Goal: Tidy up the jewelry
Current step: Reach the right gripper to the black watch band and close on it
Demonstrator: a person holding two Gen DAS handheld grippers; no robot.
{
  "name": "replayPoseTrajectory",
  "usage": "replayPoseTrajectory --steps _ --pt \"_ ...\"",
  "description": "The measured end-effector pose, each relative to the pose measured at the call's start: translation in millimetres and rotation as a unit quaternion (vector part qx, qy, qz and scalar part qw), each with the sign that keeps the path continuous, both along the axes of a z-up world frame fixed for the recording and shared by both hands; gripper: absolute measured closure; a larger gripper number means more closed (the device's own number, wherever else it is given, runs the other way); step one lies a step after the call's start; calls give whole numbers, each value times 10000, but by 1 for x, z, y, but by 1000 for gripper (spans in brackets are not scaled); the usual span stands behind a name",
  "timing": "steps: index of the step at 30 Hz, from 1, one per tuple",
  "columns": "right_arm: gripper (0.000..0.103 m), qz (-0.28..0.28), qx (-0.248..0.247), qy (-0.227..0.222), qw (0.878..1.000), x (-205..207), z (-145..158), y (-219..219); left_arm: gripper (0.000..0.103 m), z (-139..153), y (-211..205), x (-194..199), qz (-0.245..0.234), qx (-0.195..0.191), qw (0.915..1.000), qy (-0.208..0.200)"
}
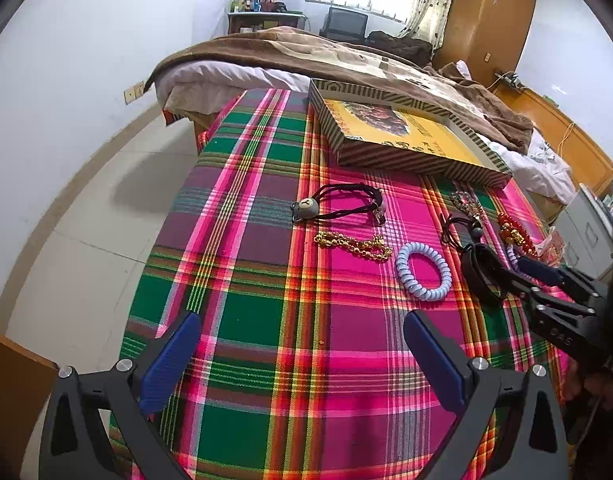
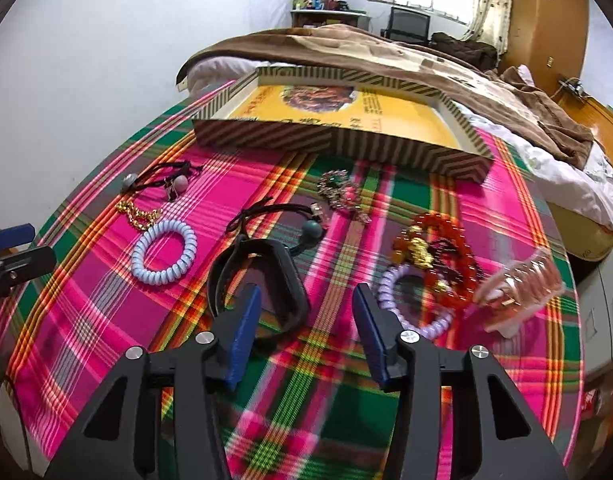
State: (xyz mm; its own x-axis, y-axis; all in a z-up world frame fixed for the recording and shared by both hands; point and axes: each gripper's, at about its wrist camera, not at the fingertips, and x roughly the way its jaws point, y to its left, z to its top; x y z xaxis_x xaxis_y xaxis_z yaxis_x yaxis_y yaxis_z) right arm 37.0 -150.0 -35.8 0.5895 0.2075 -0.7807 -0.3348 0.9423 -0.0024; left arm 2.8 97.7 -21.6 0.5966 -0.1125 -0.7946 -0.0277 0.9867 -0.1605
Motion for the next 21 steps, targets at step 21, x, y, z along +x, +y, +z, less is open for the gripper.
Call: replayPoseTrajectory --steps 21 --pt "89 -146 432 -61 9989 -5 5 -16 5 -6 -8 37 24 -189 9994 305"
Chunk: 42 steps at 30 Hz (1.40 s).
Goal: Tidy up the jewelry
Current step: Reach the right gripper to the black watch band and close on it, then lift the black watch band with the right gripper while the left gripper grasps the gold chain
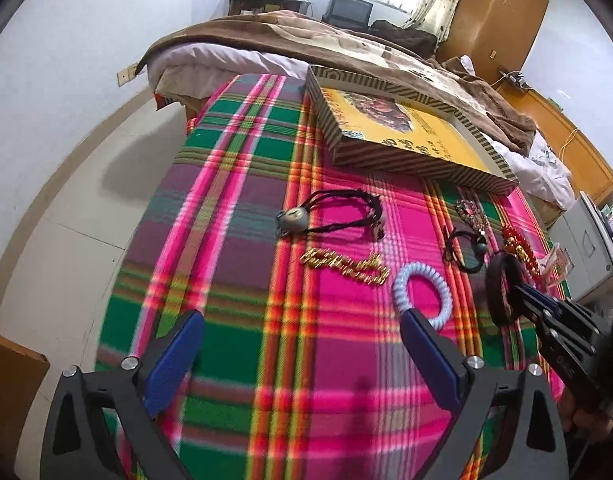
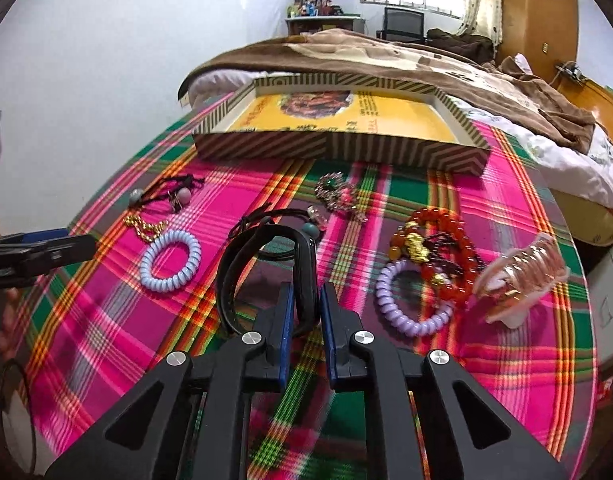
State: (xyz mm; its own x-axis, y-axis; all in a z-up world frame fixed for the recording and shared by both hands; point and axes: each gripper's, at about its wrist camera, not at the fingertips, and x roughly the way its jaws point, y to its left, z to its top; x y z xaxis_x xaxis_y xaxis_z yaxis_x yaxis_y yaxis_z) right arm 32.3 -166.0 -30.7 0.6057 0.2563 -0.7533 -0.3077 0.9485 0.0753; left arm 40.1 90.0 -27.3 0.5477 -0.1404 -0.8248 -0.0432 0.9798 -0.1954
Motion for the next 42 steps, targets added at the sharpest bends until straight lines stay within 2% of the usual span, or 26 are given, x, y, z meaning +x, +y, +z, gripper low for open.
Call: replayPoseTrajectory --steps 3,5,13,18,21,23,27,29,31,39,42 --pt "89 -48 82 -83 9999 -6 7 -8 8 -6 -7 13 46 87 9999 39" --pt "89 -63 108 -130 9998 -9 11 -12 15 -11 -10 20 127 147 9996 184" --pt "89 -46 247 -234 9994 -13 19 -20 15 -18 -22 37 255 389 9989 52" --pt "89 -26 301 -222 9993 -14 18 -22 16 -21 -30 43 223 699 9973 -17" --pt "89 -31 332 -203 9992 -14 16 -23 27 -20 -33 38 133 728 9972 -100" --pt "89 -27 349 -189 9992 -13 15 -22 40 -20 -37 36 73 1017 9947 -106" --pt "89 -8 344 -169 9993 -14 14 -21 54 -18 -42 36 -43 1019 9946 -168" --pt "89 -21 350 -181 9992 -14 15 -22 73 -17 -43 36 -60 1049 9943 -198" --pt "89 -53 353 -192 9992 -14 16 -23 88 -16 -42 36 -61 1049 9943 -196" --pt "89 -92 386 -224 9990 -16 18 -25 91 -12 -35 26 -99 689 9973 -245" --pt "89 -112 391 -259 9988 -16 20 -26 91 -3 -36 17 -191 627 9971 -379"
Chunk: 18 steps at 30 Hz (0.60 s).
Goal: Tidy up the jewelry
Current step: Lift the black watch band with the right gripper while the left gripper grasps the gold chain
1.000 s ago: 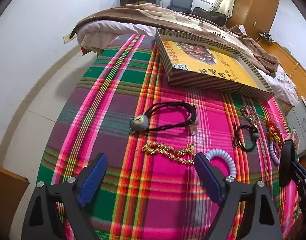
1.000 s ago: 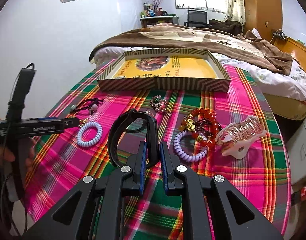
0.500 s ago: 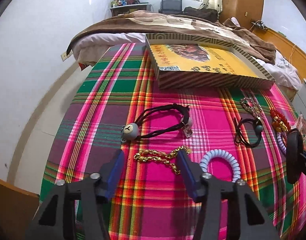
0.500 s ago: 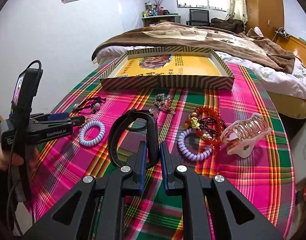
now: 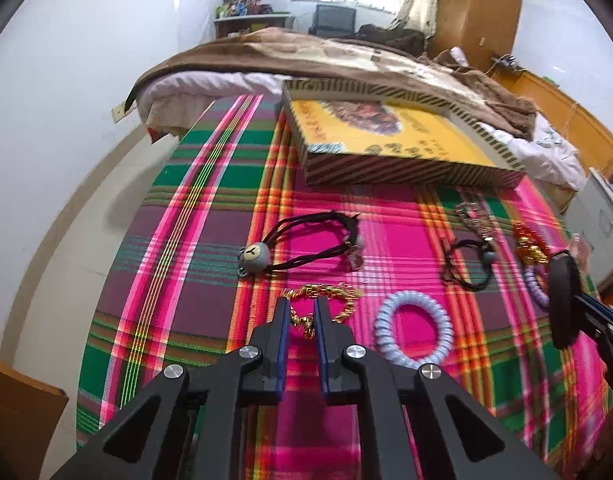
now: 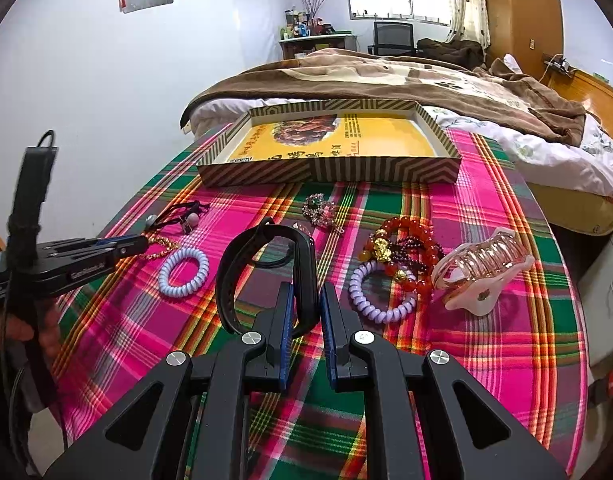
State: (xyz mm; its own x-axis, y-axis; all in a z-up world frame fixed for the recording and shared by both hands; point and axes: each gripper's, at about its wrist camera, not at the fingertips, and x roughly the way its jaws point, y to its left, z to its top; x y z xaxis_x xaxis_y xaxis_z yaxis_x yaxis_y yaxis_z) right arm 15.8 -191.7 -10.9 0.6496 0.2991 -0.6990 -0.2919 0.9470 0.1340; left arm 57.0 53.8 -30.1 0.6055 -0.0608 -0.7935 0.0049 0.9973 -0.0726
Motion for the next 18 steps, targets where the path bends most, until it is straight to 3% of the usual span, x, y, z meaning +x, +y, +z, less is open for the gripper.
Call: replayPoseTrajectory --steps 1,2,8,12,16,17,18 --pt "89 -8 8 -8 10000 0 1 0 102 2 0 -2 -2 -3 10000 -28" --pt "89 -19 17 -19 10000 -1 1 -1 103 6 1 -4 -31 -20 10000 -70" --pt "89 -59 40 -93 9999 -3 7 -3 103 28 2 -11 -166 -96 9993 -319" --pt "89 -52 51 -91 9999 -5 6 -3 98 15 7 -3 -103 -181 9998 -78" --pt "89 -60 23 -58 10000 -5 5 -4 50 -3 3 1 -228 35 9997 124" --pt "89 -65 16 -48 10000 -4 4 -4 41 -5 2 0 -331 -11 9994 64" --pt "89 -77 12 -33 10000 -3 3 -4 40 -7 1 -1 -379 -27 9993 41"
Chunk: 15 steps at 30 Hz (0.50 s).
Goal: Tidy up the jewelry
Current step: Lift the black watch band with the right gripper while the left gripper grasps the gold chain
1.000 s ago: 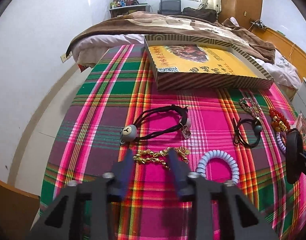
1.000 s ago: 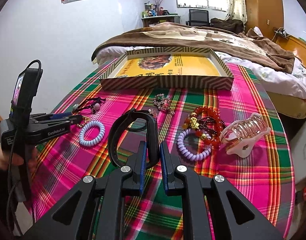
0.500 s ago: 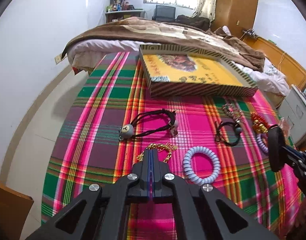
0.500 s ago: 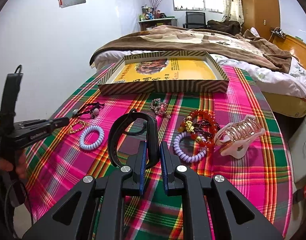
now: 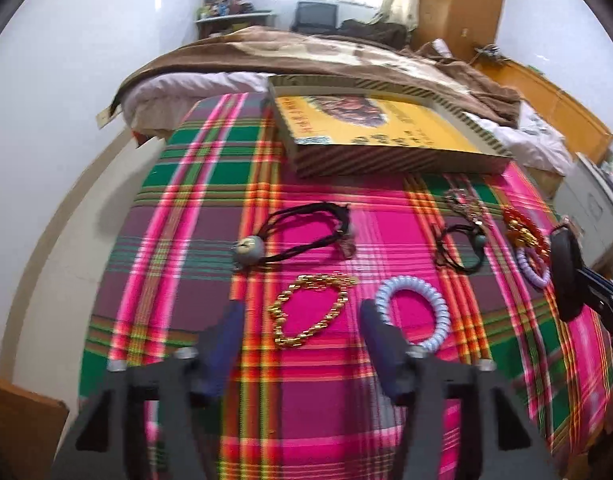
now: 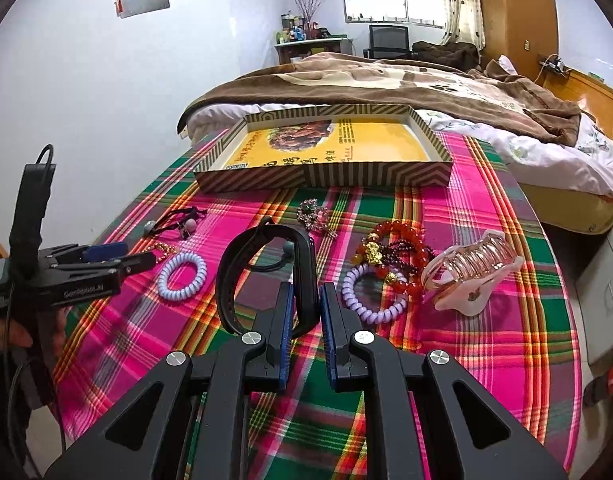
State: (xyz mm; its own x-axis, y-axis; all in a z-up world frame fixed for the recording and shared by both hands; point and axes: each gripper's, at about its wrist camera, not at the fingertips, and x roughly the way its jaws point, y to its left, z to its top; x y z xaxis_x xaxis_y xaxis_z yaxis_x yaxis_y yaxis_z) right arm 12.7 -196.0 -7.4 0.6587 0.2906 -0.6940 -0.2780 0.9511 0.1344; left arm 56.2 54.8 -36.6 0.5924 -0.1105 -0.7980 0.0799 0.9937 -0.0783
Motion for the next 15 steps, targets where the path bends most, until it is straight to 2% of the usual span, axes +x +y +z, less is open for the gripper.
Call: replayPoseTrajectory --steps 6,10,12,14,15 --pt "89 10 -9 20 10000 3 -1 3 40 -11 -4 13 27 426 9991 46" --pt "89 -35 -1 28 10000 5 -1 2 40 -14 -3 19 -50 447 9990 -6" --pt "89 -44 -7 45 10000 6 -2 2 53 -13 -5 20 -179 415 9990 21" --pt "89 -39 -6 48 10000 6 -3 3 87 -11 -11 19 -360 450 9983 -4" --pt "89 -36 -6 44 10000 5 -2 3 94 -11 -14 19 -416 456 9981 -11"
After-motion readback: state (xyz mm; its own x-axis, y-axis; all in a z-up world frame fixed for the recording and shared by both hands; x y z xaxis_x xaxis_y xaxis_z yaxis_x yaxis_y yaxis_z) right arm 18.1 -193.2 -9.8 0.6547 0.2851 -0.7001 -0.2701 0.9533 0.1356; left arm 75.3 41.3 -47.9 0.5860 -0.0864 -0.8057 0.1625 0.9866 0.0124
